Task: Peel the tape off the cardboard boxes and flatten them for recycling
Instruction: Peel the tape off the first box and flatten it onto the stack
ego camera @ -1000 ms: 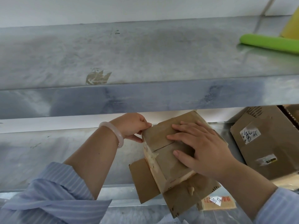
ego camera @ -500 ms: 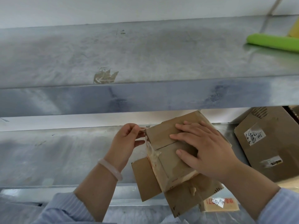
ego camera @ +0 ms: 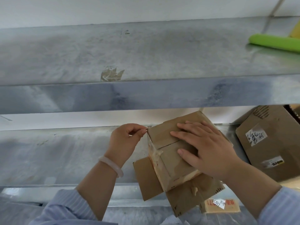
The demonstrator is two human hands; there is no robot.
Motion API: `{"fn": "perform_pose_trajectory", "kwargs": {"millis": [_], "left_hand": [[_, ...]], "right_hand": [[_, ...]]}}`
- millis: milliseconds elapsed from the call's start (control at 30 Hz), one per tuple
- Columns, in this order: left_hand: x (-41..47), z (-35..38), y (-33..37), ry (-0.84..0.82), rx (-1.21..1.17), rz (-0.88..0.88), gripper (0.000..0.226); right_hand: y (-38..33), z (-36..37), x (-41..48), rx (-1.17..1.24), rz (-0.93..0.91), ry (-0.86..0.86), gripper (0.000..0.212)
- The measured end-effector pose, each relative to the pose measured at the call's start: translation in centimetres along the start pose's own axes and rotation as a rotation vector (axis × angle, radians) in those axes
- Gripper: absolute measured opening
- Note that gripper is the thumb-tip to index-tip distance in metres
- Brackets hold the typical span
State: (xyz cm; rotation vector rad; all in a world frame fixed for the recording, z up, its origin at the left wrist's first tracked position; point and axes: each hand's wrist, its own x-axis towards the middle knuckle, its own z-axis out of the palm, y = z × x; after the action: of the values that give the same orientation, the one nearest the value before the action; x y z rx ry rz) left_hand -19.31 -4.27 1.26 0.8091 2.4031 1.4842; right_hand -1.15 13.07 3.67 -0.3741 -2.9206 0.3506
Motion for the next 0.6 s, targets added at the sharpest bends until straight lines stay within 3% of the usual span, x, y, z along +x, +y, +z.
{"fn": "perform_pose_trajectory", "kwargs": {"millis": [200, 367, 600], "left_hand": [[-0.8, -0.2, 0.5, 0.137, 0.245, 0.183, 0.016], [-1.8, -1.5, 0.5, -0.013, 0.192, 0.323, 0.013], [-1.7, -1.9, 2.3, -0.197, -0.265, 0.016, 0.016]], "right_hand": [[-0.6, 0.1, 0.4, -0.057, 0.038, -0.049, 0.059], [-0.7, 0.2, 0.6, -0.045, 0.047, -0.054, 0.062], [-0.7, 0.3, 0.7, -0.062, 0.046, -0.052, 0.06]]}}
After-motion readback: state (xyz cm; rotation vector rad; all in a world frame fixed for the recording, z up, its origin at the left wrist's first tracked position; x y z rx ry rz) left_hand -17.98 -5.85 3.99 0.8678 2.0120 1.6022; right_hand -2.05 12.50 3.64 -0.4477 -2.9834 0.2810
